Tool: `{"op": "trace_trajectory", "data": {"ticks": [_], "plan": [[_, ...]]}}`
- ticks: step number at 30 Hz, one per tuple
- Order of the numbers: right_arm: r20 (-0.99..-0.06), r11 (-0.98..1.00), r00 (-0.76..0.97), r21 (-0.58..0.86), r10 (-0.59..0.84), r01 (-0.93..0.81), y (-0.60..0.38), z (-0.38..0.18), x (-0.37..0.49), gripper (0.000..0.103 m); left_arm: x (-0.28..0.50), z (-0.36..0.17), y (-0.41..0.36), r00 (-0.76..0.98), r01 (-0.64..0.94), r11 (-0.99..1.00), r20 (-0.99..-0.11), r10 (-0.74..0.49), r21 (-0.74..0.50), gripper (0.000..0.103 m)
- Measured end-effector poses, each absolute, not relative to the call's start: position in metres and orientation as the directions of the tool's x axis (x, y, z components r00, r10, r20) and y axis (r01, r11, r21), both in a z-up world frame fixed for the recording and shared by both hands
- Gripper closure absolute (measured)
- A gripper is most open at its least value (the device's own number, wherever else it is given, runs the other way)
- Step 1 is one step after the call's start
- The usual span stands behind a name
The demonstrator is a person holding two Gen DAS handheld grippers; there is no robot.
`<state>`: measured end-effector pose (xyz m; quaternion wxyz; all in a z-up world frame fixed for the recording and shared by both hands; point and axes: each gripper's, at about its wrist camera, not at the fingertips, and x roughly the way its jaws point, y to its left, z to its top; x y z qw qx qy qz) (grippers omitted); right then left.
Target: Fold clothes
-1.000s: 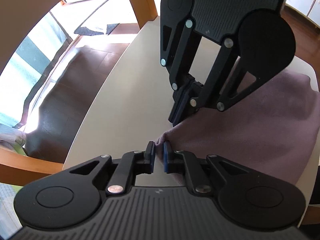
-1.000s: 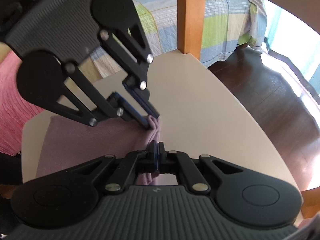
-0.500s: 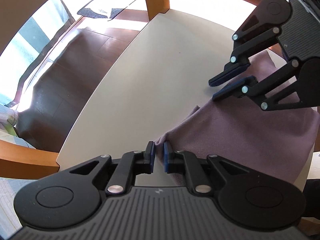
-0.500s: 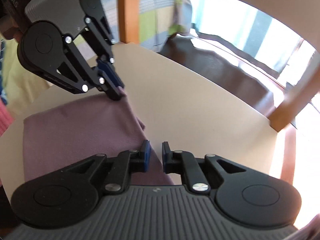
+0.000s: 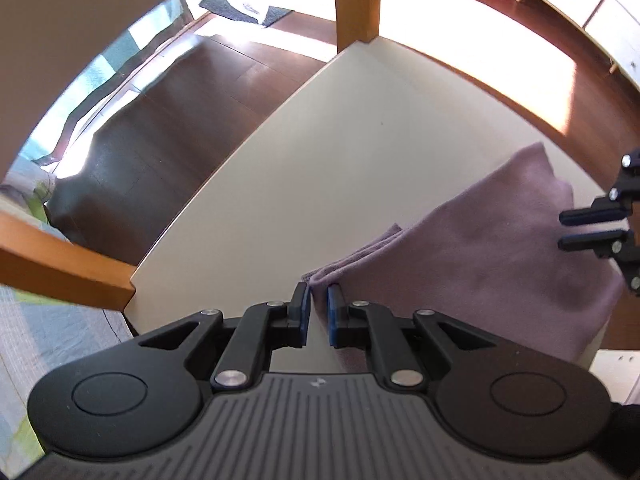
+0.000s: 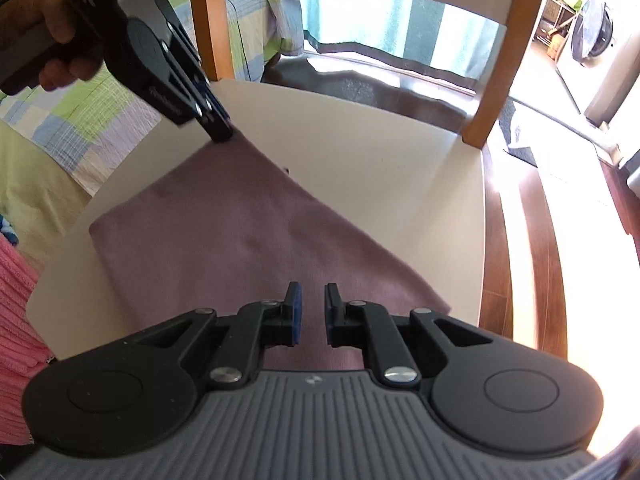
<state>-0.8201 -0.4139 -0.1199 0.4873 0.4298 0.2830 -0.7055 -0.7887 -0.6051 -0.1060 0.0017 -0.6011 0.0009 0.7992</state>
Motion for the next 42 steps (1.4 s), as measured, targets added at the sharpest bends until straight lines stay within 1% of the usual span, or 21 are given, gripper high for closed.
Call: {"op": "trace_trajectory", "data": {"ticks": [2,4,6,9,10,11,15,18,21,22,23,26,29,32,33,36,38,42], "plan": [[-0.891,-0.37,-0.153,0.018,-0.427,0.929,-0.404,-0.118,-0.815,0.094,-0.765,-0.091,-0.604,-0.304,0.031,-0.999,-0.953,0.002,-0.012,0.094],[-0.896,-0.373,-0.154,0.014,-0.417,0.928,-0.399,-0.117,-0.811,0.094,-0.752,-0.09,-0.595,-0.32,0.025,-0.999,-0.947,0.023,-0.033,0.094],[-0.89,-0.37,-0.159,0.012,-0.427,0.929,-0.396,-0.12,-0.808,0.094,-0.744,-0.11,-0.572,-0.302,-0.029,-0.999,-0.953,0.026,-0.018,0.094],[-0.89,-0.352,-0.171,-0.012,-0.424,0.936,-0.399,-0.131,-0.807,0.094,-0.742,-0.142,-0.555,-0.242,-0.068,-0.997,-0.97,-0.024,0.041,0.094],[-0.89,-0.343,-0.173,-0.02,-0.422,0.939,-0.399,-0.134,-0.808,0.094,-0.737,-0.15,-0.549,-0.253,-0.071,-0.995,-0.966,-0.05,0.07,0.096],[-0.888,-0.324,-0.173,-0.029,-0.427,0.946,-0.399,-0.139,-0.808,0.094,-0.731,-0.149,-0.545,-0.291,-0.065,-0.994,-0.954,-0.067,0.09,0.096],[-0.857,-0.19,-0.152,-0.065,-0.493,0.98,-0.395,-0.146,-0.811,0.094,-0.714,-0.149,-0.534,-0.318,0.025,-0.991,-0.939,-0.135,0.134,0.096],[-0.845,-0.087,-0.129,-0.097,-0.519,0.991,-0.395,-0.148,-0.813,0.094,-0.691,-0.148,-0.518,-0.321,0.109,-0.981,-0.928,-0.19,0.163,0.096],[-0.845,-0.009,-0.11,-0.124,-0.523,0.992,-0.397,-0.147,-0.814,0.093,-0.678,-0.145,-0.505,-0.32,0.15,-0.973,-0.922,-0.218,0.178,0.096],[-0.847,-0.015,-0.121,-0.133,-0.517,0.991,-0.398,-0.146,-0.813,0.093,-0.675,-0.143,-0.502,-0.315,0.168,-0.971,-0.924,-0.216,0.17,0.096],[-0.846,-0.045,-0.151,-0.149,-0.512,0.988,-0.398,-0.141,-0.811,0.093,-0.67,-0.138,-0.502,-0.317,0.209,-0.969,-0.928,-0.195,0.132,0.095],[-0.812,-0.186,-0.247,-0.173,-0.528,0.967,-0.385,-0.121,-0.802,0.09,-0.652,-0.123,-0.506,-0.396,0.295,-0.954,-0.903,-0.166,0.046,0.095],[-0.805,-0.314,-0.251,-0.085,-0.538,0.946,-0.364,-0.112,-0.783,0.089,-0.645,-0.127,-0.511,-0.426,0.33,-0.944,-0.89,-0.164,0.016,0.095],[-0.797,-0.397,-0.276,-0.05,-0.537,0.916,-0.352,-0.13,-0.769,0.089,-0.639,-0.141,-0.507,-0.45,0.325,-0.945,-0.874,-0.184,0.032,0.095],[-0.795,-0.415,-0.277,-0.035,-0.54,0.909,-0.349,-0.139,-0.768,0.089,-0.636,-0.143,-0.502,-0.471,0.327,-0.944,-0.857,-0.211,0.052,0.095],[-0.744,-0.417,-0.282,-0.006,-0.605,0.909,-0.335,-0.156,-0.774,0.088,-0.63,-0.147,-0.489,-0.493,0.361,-0.929,-0.83,-0.261,0.078,0.095],[-0.717,-0.393,-0.267,0.009,-0.643,0.92,-0.326,-0.159,-0.778,0.087,-0.618,-0.152,-0.472,-0.528,0.377,-0.919,-0.788,-0.318,0.119,0.095],[-0.717,-0.334,-0.259,-0.038,-0.648,0.942,-0.318,-0.156,-0.773,0.087,-0.611,-0.157,-0.463,-0.555,0.388,-0.911,-0.754,-0.353,0.141,0.095]]}}
